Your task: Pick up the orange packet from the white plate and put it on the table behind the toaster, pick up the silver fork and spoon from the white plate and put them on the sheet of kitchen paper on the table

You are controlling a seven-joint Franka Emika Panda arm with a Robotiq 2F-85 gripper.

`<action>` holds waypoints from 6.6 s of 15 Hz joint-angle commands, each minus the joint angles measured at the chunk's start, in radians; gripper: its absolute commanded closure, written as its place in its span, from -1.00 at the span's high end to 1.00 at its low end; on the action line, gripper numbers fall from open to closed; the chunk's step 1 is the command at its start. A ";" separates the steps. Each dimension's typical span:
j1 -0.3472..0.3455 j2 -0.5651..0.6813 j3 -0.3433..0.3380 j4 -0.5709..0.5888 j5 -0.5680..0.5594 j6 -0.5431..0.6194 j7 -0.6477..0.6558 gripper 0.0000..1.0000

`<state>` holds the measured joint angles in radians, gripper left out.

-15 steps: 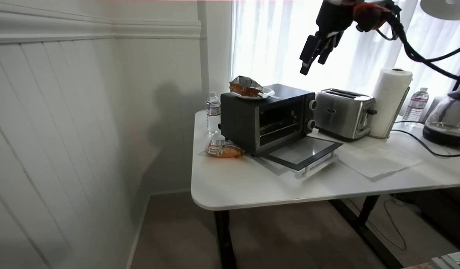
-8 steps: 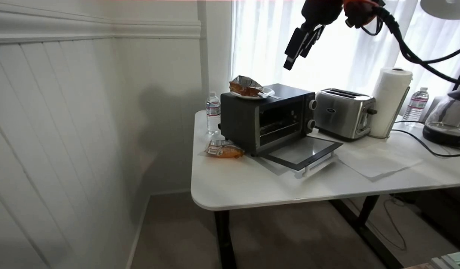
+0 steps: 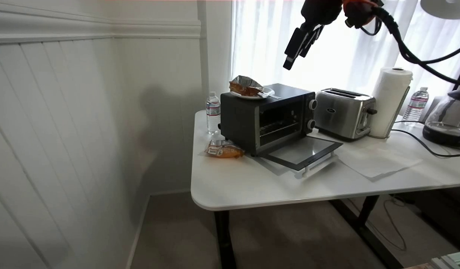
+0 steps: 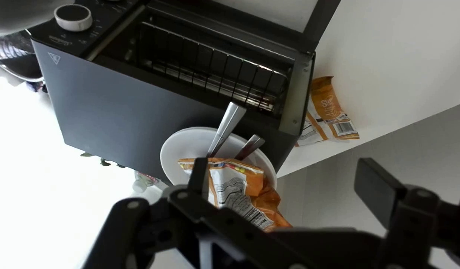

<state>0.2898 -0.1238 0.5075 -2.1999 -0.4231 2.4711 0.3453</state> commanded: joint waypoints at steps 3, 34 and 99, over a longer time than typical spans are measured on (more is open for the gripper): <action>0.023 0.082 -0.021 0.008 -0.113 0.141 -0.088 1.00; 0.041 0.426 -0.126 0.234 -1.160 0.303 0.197 0.12; 0.004 0.692 -0.327 0.651 -1.326 -0.466 0.493 -0.99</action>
<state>0.2902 0.4639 0.1982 -1.6585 -1.7269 2.0419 0.8586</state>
